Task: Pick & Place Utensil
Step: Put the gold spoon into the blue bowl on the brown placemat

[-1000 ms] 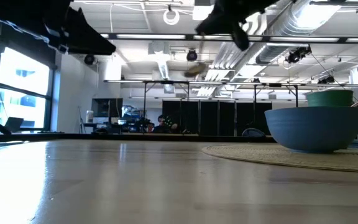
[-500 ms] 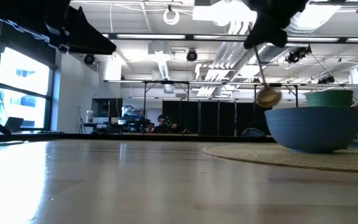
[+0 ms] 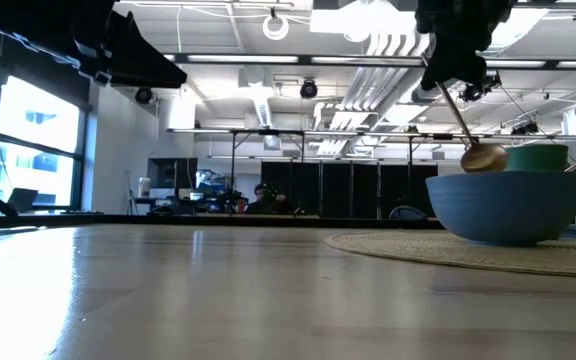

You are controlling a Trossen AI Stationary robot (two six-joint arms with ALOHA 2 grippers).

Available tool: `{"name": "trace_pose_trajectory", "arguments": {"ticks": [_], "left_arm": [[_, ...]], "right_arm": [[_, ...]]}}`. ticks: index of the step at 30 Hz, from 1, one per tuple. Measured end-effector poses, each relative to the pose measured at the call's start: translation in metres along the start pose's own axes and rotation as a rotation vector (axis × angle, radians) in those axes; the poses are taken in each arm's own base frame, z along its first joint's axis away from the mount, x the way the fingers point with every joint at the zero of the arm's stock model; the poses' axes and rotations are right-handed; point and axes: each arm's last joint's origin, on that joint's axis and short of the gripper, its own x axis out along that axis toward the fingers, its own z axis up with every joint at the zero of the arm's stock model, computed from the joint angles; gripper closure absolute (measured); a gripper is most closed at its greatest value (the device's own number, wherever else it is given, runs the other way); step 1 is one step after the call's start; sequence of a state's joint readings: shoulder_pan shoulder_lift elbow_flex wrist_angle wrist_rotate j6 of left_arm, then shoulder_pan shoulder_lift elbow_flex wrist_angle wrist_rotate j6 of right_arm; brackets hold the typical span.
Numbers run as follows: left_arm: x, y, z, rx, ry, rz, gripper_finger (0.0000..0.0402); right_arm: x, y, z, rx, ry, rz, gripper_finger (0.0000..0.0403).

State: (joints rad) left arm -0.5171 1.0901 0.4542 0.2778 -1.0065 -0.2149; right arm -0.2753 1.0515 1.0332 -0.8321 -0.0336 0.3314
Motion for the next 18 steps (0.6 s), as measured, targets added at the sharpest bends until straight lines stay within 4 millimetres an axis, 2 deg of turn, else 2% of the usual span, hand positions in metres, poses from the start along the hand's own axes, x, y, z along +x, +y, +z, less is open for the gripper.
{"name": "trace_pose_trajectory", "arguments": {"ticks": [8, 18], "left_arm": [[0.000, 0.000, 0.000, 0.000, 0.000, 0.001, 0.0243], [0.000, -0.001, -0.001, -0.012, 0.010, -0.027, 0.0243]], "right_arm": [[0.005, -0.003, -0.004, -0.054, 0.078, -0.005, 0.0390], [0.039, -0.004, -0.004, -0.064, 0.233, -0.016, 0.0390]]}}
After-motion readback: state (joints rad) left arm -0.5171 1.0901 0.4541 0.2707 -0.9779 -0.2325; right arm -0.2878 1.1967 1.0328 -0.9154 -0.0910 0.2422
